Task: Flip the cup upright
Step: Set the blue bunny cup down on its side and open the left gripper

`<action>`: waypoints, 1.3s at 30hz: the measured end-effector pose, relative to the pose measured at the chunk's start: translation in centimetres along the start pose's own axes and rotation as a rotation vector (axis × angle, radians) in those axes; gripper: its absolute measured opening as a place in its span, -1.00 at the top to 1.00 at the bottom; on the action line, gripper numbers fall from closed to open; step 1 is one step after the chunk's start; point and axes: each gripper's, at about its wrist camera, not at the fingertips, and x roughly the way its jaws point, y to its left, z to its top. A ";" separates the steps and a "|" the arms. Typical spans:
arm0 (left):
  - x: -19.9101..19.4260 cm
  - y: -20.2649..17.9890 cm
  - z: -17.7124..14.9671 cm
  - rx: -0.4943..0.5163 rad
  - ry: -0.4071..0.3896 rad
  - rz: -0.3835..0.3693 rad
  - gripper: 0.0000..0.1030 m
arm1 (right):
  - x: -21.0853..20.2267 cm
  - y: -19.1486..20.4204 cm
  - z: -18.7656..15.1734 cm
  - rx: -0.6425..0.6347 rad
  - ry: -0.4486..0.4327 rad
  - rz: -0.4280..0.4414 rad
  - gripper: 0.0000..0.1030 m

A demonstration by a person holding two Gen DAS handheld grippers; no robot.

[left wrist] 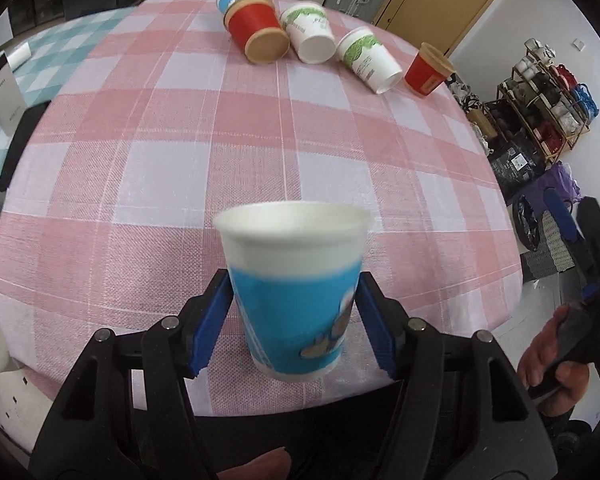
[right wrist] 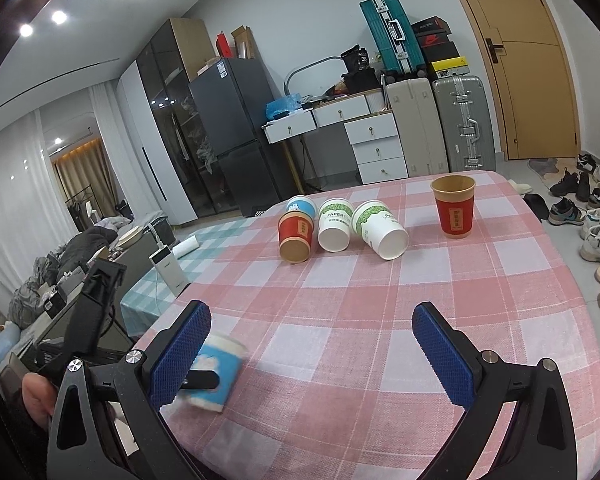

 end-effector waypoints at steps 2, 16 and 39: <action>0.9 0.4 0.3 -0.009 -0.003 -0.012 -0.18 | 0.2 0.2 0.0 -0.006 0.003 0.000 -1.00; 0.6 0.8 1.4 -0.004 0.011 0.001 -0.62 | 0.2 0.9 0.3 -0.031 -0.005 0.005 -1.00; -15.5 -3.0 -1.6 0.120 -0.527 0.247 -0.99 | -3.1 6.8 1.7 -0.028 -0.017 0.172 -1.00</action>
